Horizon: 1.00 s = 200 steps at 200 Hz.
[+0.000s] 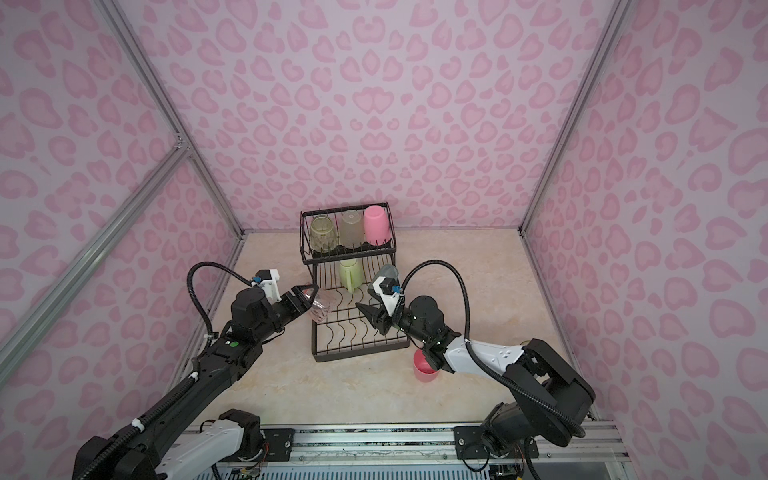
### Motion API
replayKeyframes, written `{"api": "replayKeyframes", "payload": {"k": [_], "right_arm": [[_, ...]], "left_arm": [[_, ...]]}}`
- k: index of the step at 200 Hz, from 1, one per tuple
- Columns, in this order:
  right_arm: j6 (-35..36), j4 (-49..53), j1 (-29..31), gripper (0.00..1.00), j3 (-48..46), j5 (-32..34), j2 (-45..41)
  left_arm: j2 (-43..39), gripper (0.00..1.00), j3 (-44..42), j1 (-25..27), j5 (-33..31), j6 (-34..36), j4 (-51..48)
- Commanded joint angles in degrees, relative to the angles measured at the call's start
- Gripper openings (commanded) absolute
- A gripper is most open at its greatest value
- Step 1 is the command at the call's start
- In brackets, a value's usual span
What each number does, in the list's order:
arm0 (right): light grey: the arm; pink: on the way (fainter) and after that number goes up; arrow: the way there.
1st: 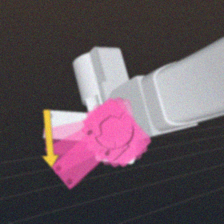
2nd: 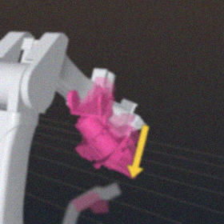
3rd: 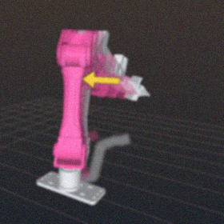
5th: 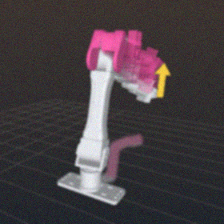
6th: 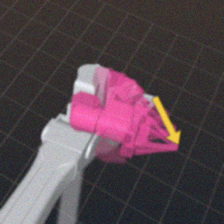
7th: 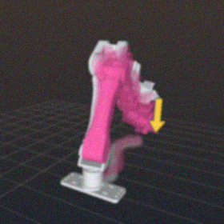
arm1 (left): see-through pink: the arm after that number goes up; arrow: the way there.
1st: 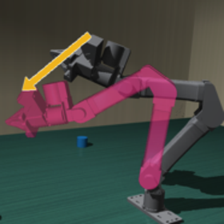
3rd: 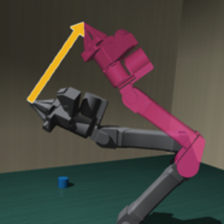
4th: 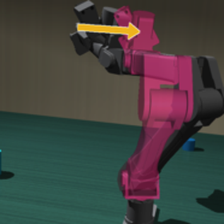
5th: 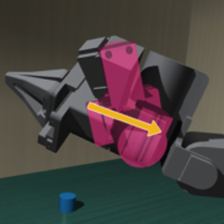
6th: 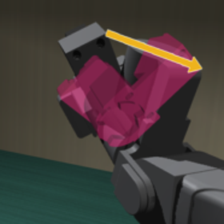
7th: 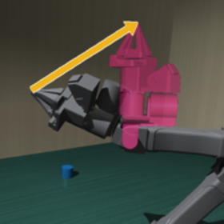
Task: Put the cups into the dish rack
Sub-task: 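Grasp the pink cup with the left gripper while the right holds it, then open the right gripper and draw it back while the left holds the pink cup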
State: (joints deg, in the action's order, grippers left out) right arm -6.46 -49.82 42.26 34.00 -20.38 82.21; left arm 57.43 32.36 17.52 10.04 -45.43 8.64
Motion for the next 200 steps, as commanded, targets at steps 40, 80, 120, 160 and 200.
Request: {"api": "replayKeyframes", "payload": {"k": [40, 80, 120, 160, 200], "right_arm": [[-2.16, 0.23, -1.34, 0.51, -3.86, 3.44, -2.82], [-5.64, -2.58, -3.36, 0.5, -5.79, 3.86, -4.0], [-6.55, -2.73, -4.01, 0.5, -5.77, 3.42, -4.08], [-7.08, -4.09, -4.38, 0.5, -6.46, 3.51, -3.86], [-7.42, -6.82, -4.47, 0.5, -6.69, 2.91, -2.8]], "left_arm": [[3.86, 0.51, 2.27, 10.83, -16.92, 11.24, 1.24], [6.96, 0.51, 3.31, 16.13, -25.32, 16.71, 1.86], [12.51, 0.51, 4.36, 20.23, -32.91, 21.52, 6.52], [18.53, 0.51, 4.05, 21.82, -36.97, 23.11, 12.0], [22.43, 0.51, 2.65, 22.52, -41.4, 23.98, 18.2]]}}
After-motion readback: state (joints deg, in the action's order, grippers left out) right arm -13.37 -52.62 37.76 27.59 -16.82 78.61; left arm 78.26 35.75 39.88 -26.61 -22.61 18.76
